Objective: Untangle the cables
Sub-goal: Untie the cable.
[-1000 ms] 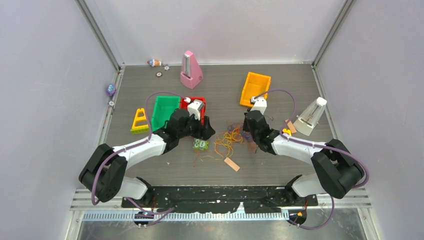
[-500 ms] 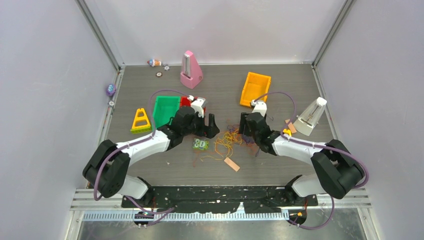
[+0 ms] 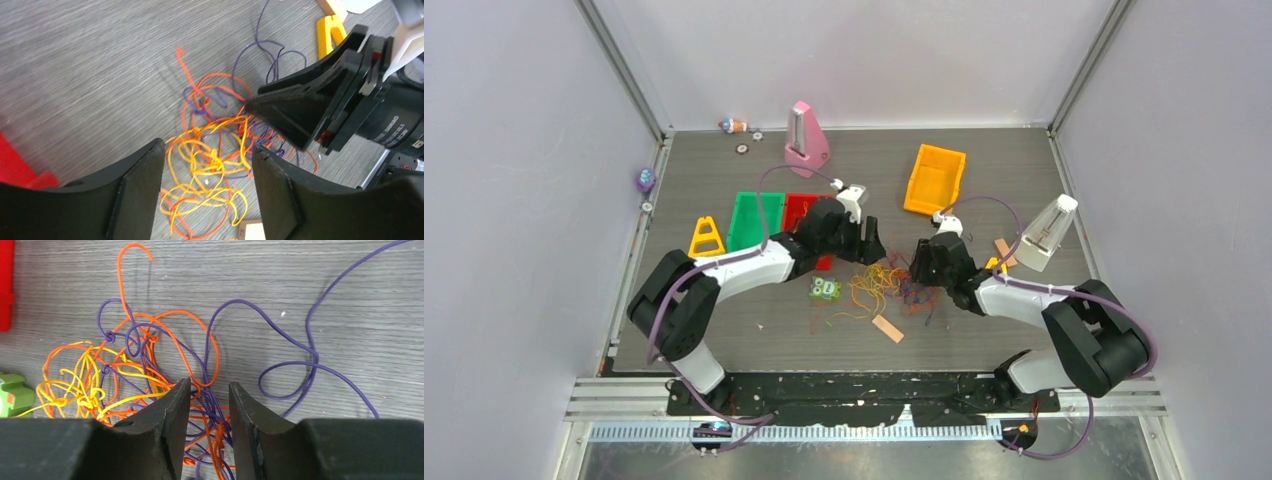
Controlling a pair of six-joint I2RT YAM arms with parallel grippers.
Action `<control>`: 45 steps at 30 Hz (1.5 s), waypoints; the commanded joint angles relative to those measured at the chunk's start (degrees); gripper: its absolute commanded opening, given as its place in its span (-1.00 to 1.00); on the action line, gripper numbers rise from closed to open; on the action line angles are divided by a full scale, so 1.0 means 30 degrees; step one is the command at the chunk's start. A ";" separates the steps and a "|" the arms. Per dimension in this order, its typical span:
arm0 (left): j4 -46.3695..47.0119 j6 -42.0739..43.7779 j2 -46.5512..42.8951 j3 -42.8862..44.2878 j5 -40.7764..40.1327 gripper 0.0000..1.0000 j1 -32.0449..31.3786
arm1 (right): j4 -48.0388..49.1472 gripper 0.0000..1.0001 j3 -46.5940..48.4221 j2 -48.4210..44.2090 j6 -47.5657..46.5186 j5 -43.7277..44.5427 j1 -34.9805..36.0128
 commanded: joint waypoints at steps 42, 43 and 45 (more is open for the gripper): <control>-0.4859 0.2015 0.6666 0.7242 0.6445 -1.00 -0.0926 | 0.1848 -0.45 -0.0072 0.0135 0.0379 -0.1490 -0.0541; -0.4313 0.1813 0.6155 0.6730 0.6336 -1.00 -0.0904 | 0.1800 -0.47 -0.0072 0.0105 0.0401 -0.1272 -0.0574; -0.3417 0.1499 0.4927 0.5641 0.5799 -1.00 -0.0660 | 0.1446 -0.53 0.0031 0.0087 0.0509 -0.0628 -0.0643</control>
